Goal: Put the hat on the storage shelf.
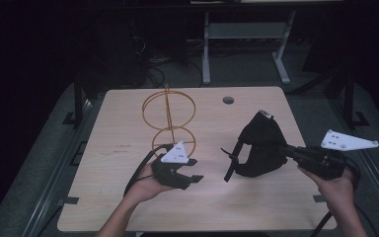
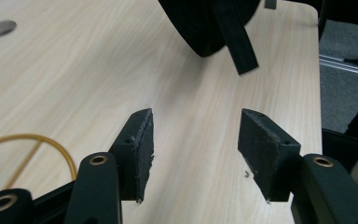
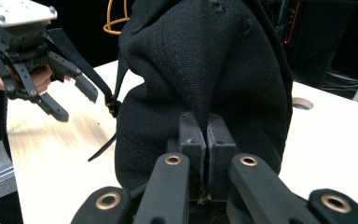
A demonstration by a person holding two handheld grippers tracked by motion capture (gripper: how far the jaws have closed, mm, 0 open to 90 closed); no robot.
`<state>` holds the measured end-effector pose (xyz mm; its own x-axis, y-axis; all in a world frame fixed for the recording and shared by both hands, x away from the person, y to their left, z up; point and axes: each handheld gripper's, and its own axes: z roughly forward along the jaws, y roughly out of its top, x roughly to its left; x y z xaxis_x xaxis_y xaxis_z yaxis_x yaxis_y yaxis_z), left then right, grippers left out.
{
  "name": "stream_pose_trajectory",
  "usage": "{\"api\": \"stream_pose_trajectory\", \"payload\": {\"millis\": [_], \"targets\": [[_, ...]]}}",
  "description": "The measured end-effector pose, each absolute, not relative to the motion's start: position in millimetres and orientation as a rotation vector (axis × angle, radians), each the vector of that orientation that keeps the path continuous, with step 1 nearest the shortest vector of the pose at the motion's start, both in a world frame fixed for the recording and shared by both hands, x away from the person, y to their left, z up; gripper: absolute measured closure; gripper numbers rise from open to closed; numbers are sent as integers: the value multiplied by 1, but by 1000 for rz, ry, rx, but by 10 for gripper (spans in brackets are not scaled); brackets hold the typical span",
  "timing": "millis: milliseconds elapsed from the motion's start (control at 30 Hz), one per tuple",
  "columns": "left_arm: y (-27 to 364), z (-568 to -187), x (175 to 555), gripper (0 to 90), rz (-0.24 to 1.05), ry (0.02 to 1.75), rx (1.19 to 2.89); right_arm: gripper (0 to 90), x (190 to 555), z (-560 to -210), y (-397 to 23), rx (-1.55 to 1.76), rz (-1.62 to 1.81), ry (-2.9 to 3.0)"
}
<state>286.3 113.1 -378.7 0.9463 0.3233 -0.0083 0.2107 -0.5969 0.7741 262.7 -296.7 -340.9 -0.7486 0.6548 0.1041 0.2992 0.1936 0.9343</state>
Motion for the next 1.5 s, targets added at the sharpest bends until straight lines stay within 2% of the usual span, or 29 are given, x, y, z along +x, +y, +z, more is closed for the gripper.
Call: {"api": "stream_pose_trajectory", "payload": {"millis": [67, 800, 1500], "targets": [[115, -382, 286, 461, 126, 381, 2227, 879, 265, -339, -295, 895, 1569, 2167], [125, -408, 284, 321, 155, 421, 2274, 878, 287, -292, -269, 819, 1566, 2179], [126, -413, 284, 300, 145, 431, 2288, 878, 318, -252, -214, 661, 1569, 2255]]}}
